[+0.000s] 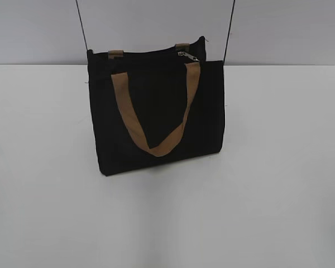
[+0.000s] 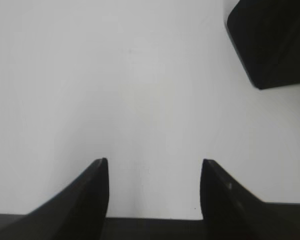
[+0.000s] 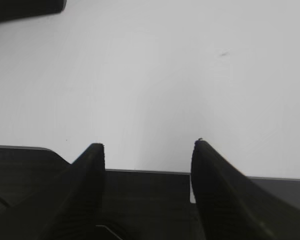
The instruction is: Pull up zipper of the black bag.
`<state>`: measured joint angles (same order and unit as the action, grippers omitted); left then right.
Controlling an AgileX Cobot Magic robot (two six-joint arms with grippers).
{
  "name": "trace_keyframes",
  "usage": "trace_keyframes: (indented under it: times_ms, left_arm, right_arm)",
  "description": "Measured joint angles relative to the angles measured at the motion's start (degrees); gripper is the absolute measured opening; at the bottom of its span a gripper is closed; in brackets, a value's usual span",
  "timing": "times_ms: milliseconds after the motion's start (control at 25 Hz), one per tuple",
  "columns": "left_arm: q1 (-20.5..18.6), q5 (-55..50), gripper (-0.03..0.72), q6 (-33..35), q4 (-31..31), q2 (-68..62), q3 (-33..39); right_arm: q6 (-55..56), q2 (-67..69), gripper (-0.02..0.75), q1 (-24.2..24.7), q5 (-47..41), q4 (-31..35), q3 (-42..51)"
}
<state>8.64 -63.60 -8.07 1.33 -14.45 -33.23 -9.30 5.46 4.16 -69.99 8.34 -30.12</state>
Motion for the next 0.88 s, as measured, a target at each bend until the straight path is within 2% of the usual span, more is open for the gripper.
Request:
trace_keyframes:
  times_ms: [120, 320, 520, 880]
  left_arm:
    - [0.0, 1.53, 0.437, 0.94, 0.0, 6.77, 1.64]
    - [0.04, 2.21, 0.437, 1.49, 0.0, 14.57, 2.09]
    - [0.06, 2.33, 0.437, 1.67, 0.0, 14.78, 2.17]
    - [0.06, 2.41, 0.437, 1.79, -0.33, 14.78, 2.19]
  right_arm:
    - [-0.73, -5.08, 0.421, 0.0, -0.16, 0.18, 0.74]
    - [-1.8, -5.92, 0.421, 0.0, -0.22, 0.46, 0.87]
    - [-4.77, -5.92, 0.421, 0.0, 5.83, 0.46, 2.74]
    - [-5.24, -5.92, 0.421, 0.0, 6.98, 0.51, 3.27]
